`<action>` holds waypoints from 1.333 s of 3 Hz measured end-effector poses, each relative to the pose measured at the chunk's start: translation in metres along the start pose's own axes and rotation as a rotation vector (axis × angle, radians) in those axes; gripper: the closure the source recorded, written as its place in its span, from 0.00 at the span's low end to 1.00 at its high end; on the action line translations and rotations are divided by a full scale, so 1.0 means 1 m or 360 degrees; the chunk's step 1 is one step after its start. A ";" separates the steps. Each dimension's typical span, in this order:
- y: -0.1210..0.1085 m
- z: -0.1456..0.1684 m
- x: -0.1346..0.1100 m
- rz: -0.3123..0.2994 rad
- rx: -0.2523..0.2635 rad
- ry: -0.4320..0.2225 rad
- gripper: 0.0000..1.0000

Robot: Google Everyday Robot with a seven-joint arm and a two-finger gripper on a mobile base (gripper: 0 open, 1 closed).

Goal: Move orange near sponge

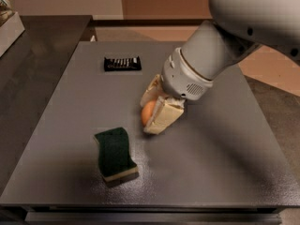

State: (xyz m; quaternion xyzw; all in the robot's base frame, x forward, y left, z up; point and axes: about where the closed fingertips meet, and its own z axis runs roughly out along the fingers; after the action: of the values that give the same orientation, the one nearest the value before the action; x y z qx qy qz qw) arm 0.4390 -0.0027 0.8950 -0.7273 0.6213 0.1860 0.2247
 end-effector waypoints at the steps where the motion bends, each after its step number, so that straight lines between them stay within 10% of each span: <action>1: 0.007 0.011 -0.002 -0.0032 -0.0015 -0.0027 1.00; 4: 0.017 0.040 0.007 -0.0045 -0.0068 -0.0048 0.38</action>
Offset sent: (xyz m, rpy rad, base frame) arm -0.0115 0.0170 -0.0301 0.0354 0.0111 0.0583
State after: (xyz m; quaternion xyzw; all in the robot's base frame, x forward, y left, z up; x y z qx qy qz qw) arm 0.4236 0.0115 0.8567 -0.7377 0.6035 0.2069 0.2211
